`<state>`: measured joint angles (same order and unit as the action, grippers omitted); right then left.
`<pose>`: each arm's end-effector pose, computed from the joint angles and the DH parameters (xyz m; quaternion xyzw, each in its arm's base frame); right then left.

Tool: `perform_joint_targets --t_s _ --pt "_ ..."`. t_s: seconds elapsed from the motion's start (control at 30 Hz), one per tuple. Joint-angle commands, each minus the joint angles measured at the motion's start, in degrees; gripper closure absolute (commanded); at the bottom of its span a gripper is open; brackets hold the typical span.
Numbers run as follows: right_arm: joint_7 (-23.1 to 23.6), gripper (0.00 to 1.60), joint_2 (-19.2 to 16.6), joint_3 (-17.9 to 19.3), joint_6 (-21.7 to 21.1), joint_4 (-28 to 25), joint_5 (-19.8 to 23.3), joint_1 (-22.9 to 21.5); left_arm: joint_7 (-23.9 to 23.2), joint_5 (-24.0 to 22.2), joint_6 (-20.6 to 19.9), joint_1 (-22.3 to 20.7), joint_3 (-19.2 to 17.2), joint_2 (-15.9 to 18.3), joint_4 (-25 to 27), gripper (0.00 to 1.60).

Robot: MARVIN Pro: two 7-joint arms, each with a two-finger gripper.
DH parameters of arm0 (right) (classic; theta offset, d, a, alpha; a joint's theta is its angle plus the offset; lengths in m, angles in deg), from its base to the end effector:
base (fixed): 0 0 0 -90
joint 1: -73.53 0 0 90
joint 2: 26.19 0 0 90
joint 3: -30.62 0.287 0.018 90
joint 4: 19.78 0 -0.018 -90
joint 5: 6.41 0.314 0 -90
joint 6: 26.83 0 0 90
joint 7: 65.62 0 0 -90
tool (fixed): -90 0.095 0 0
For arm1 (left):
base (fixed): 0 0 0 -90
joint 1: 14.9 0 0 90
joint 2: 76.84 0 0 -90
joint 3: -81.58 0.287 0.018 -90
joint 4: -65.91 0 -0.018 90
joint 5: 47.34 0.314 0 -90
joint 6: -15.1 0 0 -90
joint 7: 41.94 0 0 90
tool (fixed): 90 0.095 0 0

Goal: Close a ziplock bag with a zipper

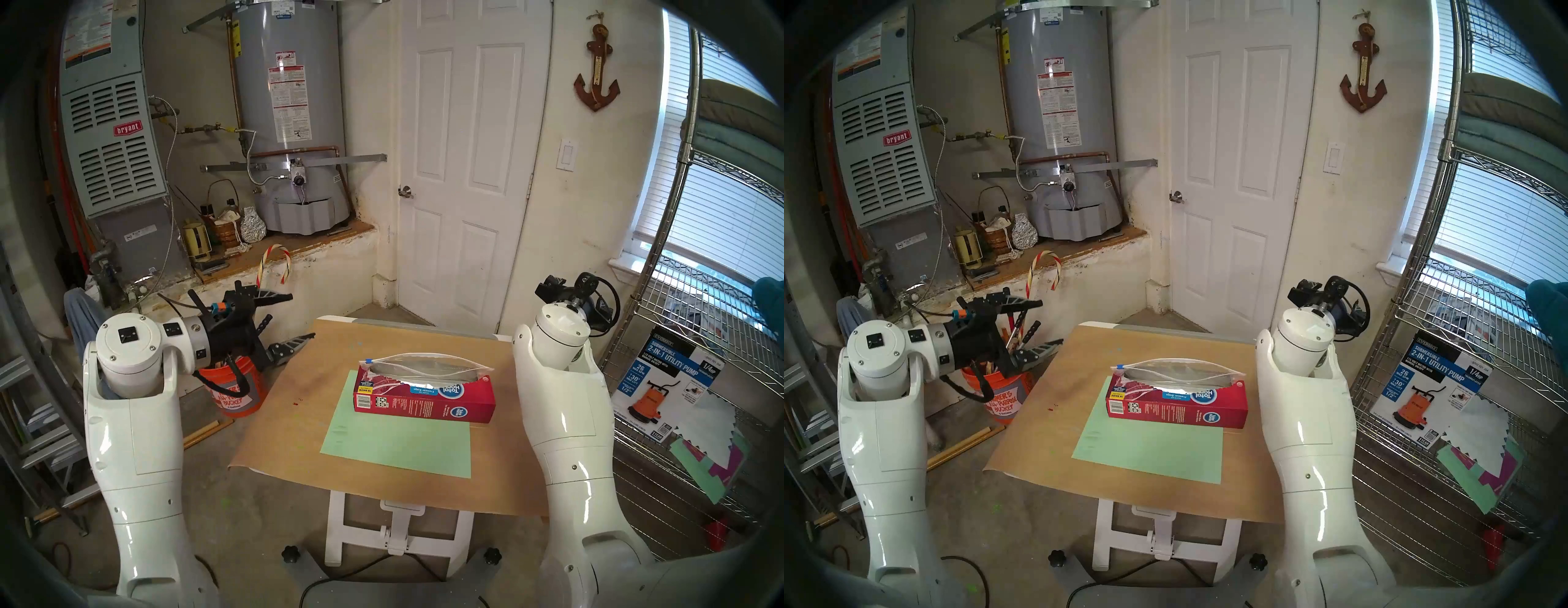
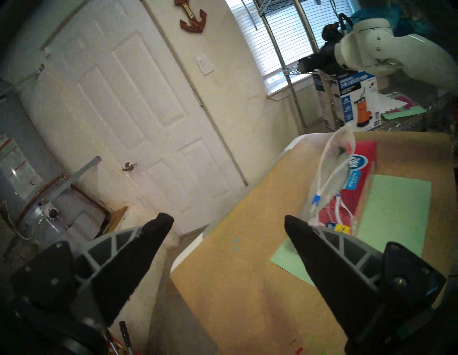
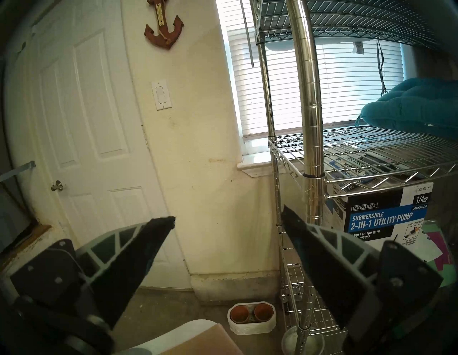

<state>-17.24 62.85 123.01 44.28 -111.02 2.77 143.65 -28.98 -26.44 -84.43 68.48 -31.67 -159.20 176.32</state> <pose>0.4853 -0.0808 -0.1735 0.6648 -0.3014 0.6557 0.1929 0.3780 0.0891 -0.1687 0.6610 -0.4568 0.5898 0.0814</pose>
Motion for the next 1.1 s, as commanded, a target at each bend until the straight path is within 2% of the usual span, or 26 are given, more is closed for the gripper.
perform_joint_targets --t_s 0.0,0.1,0.23,0.37,0.43,0.6,1.03,1.07 --pt "0.03 0.00 -0.06 -0.08 0.10 -0.99 -0.10 -0.72 -0.45 0.03 0.78 4.38 3.11 -2.96 5.54 0.00" --pt "0.06 0.00 -0.04 -0.06 0.07 -1.02 -0.12 -0.71 1.13 2.13 0.94 6.59 3.53 -3.31 7.16 0.00" --pt "0.09 0.00 -0.01 -0.03 0.06 -1.02 -0.17 -0.71 -0.35 2.10 2.18 9.51 2.41 -2.26 8.07 0.00" --pt "0.13 0.00 0.03 0.00 0.04 -1.04 -0.21 -0.71 -0.64 1.97 4.40 10.38 2.56 -2.25 8.05 0.00" --pt "0.15 0.00 0.05 0.02 0.04 -1.04 -0.23 -0.71 0.29 1.84 7.17 10.51 2.89 -2.66 6.54 0.00" --pt "0.19 0.00 0.09 0.06 0.05 -1.03 -0.29 -0.71 0.83 2.51 11.64 8.05 5.87 -2.21 3.19 0.00" --pt "0.29 0.00 0.20 0.15 0.07 -0.99 -0.44 -0.73 1.39 2.23 15.96 -1.41 9.51 -0.40 -10.20 0.00" --pt "0.30 0.00 0.21 0.16 0.08 -0.98 -0.45 -0.73 2.78 1.56 15.97 -0.97 10.21 0.27 -10.18 0.00"
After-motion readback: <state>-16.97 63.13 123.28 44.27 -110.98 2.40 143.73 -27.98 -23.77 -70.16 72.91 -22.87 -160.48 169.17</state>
